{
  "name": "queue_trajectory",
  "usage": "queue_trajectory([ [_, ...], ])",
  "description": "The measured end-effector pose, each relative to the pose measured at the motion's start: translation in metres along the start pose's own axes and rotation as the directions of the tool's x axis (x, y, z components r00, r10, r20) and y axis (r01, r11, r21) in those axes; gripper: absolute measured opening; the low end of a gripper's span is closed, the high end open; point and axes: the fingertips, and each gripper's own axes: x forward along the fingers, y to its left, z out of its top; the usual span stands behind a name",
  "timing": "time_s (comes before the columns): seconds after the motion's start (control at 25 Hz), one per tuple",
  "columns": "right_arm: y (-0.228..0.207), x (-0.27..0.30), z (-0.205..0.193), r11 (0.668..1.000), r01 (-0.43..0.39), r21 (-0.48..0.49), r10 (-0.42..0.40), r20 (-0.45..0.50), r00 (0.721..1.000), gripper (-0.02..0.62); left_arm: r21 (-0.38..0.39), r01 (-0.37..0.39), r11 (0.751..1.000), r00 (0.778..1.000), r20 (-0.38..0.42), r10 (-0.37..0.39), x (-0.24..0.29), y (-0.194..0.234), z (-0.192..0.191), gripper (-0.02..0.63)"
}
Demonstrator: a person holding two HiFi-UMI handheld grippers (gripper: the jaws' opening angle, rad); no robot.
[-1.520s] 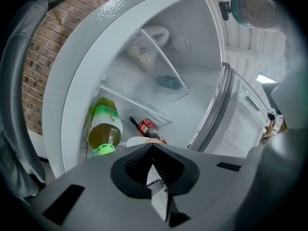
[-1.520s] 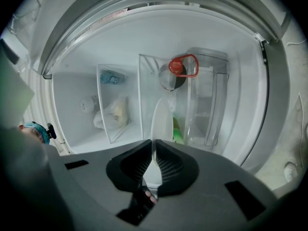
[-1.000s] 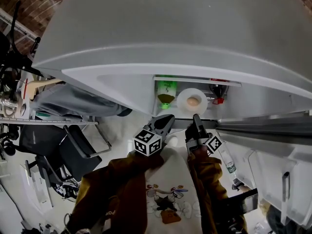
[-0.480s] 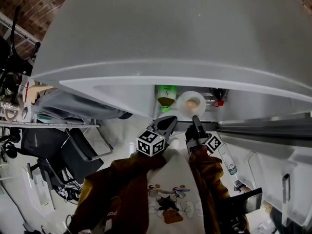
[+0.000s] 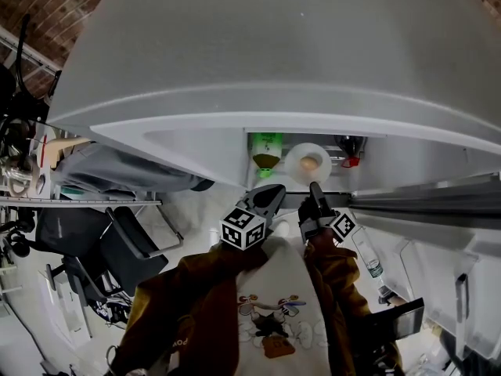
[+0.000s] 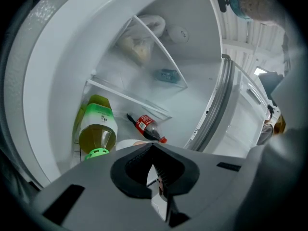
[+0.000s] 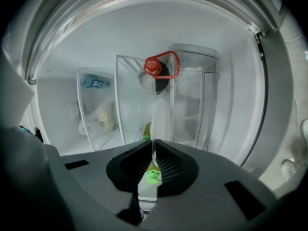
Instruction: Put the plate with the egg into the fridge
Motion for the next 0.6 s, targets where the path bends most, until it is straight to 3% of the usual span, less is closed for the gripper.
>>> queue_trajectory([
  [0.6, -0.0081, 0.0047, 0.0055, 0.999, 0.037, -0.003, -0.037, 0.006, 0.999, 0.026, -0.01, -0.006, 1.0, 1.0, 0.002, 0.006, 0.0035, -0.0017, -0.004, 0.006],
])
